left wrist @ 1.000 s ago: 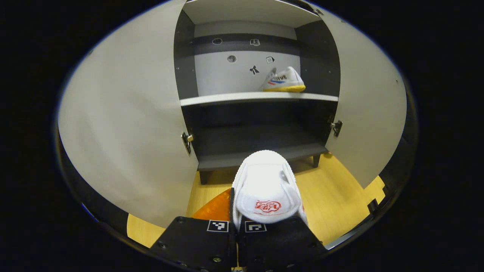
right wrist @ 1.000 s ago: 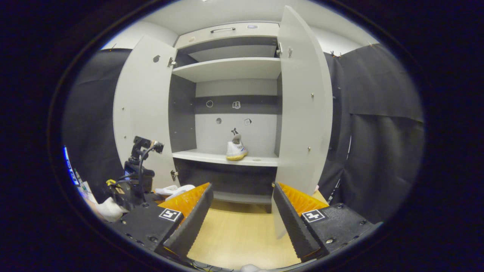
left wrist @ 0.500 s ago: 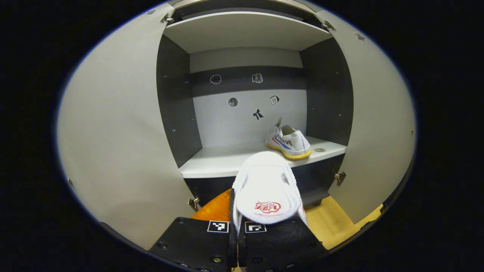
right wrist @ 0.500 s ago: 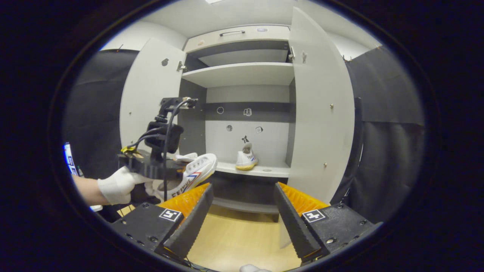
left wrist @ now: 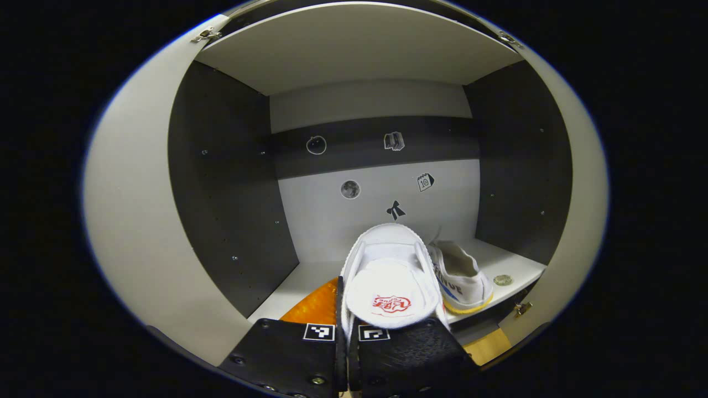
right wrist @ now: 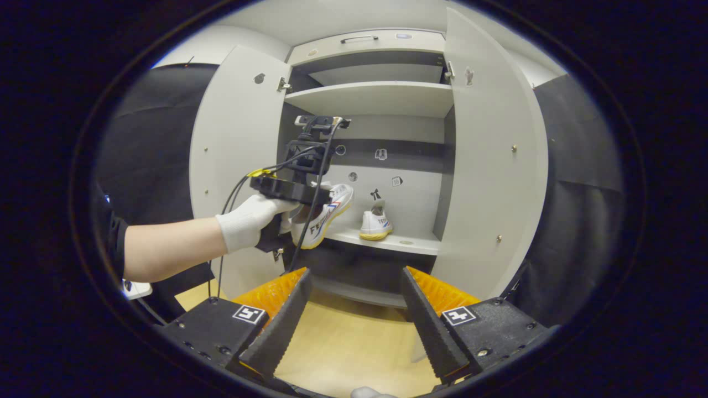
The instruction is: Grab one shoe with the right hand and put it into the shoe cabinet, grab the other shoe with the left hand and put it into the shoe cabinet; then close the right door with the right hand and the left door with the left hand.
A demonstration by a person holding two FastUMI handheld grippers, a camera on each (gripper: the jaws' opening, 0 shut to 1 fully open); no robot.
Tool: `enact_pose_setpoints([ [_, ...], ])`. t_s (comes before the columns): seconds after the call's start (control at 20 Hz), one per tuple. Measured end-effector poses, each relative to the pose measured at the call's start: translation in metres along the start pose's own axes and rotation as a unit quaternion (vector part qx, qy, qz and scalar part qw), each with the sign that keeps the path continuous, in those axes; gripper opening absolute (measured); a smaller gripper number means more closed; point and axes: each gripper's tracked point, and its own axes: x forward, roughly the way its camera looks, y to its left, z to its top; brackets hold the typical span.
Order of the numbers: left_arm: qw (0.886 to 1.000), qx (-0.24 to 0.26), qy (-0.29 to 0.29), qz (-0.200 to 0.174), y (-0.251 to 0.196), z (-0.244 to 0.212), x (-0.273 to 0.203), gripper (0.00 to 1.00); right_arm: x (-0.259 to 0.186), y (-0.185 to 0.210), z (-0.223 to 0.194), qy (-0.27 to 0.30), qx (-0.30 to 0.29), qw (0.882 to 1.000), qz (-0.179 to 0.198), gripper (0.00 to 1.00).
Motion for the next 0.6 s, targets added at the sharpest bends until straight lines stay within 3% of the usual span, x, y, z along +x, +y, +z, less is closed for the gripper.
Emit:
enact_pose_setpoints([
  [0.3, 1.000, 0.009, 0.014, 0.019, -0.006, 0.001, 0.062, 0.12, -0.003, -0.013, -0.019, 0.031, -0.007, 0.999, -0.011, 1.00],
  [0.45, 0.999, -0.012, 0.043, 0.021, -0.006, -0.011, 0.078, 0.12, -0.004, -0.020, -0.024, 0.040, -0.007, 0.999, -0.017, 1.00],
  [0.5, 0.999, -0.015, 0.048, 0.019, -0.007, -0.013, 0.080, 0.02, -0.004, -0.022, -0.025, 0.043, -0.005, 0.999, -0.018, 1.00],
  [0.55, 0.998, -0.014, 0.058, 0.018, -0.007, -0.016, 0.082, 0.12, -0.003, -0.023, -0.027, 0.046, -0.002, 0.999, -0.018, 1.00],
  [0.6, 0.998, -0.011, 0.065, 0.016, -0.009, -0.018, 0.082, 0.12, -0.002, -0.023, -0.029, 0.049, -0.001, 0.999, -0.017, 1.00],
])
